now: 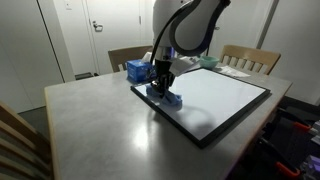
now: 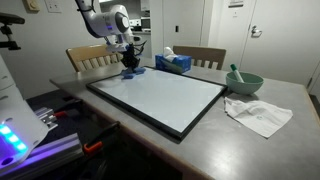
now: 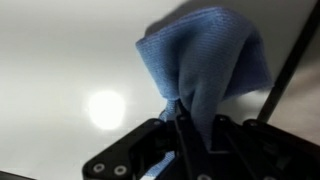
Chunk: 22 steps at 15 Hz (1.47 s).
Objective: Wipe the whiteboard with the blue towel
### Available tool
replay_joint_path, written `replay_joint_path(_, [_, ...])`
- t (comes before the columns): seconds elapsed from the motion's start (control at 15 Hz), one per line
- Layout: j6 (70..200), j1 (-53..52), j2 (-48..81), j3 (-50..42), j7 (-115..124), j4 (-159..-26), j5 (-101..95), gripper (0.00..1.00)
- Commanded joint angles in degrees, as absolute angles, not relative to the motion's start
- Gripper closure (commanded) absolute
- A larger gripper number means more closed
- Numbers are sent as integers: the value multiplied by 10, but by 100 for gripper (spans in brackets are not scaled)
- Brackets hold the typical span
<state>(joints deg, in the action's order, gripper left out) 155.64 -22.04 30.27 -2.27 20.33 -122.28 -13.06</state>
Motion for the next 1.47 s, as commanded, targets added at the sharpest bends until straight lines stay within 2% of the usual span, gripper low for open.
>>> replay_joint_path(0.0, [1568, -213, 320, -39, 201, -1246, -142, 96])
replay_joint_path(0.2, [1553, -217, 301, -35, 209, -1226, -131, 96])
replay_joint_path(0.27, [1554, -216, 300, -37, 209, -1225, -132, 84])
replay_joint_path(0.47, [1553, -217, 300, -36, 209, -1224, -132, 84])
replay_joint_path(0.53, [1553, -217, 300, -36, 209, -1224, -132, 96])
replay_joint_path(1.4, [1548, -169, 307, -32, 192, -1243, -94, 96])
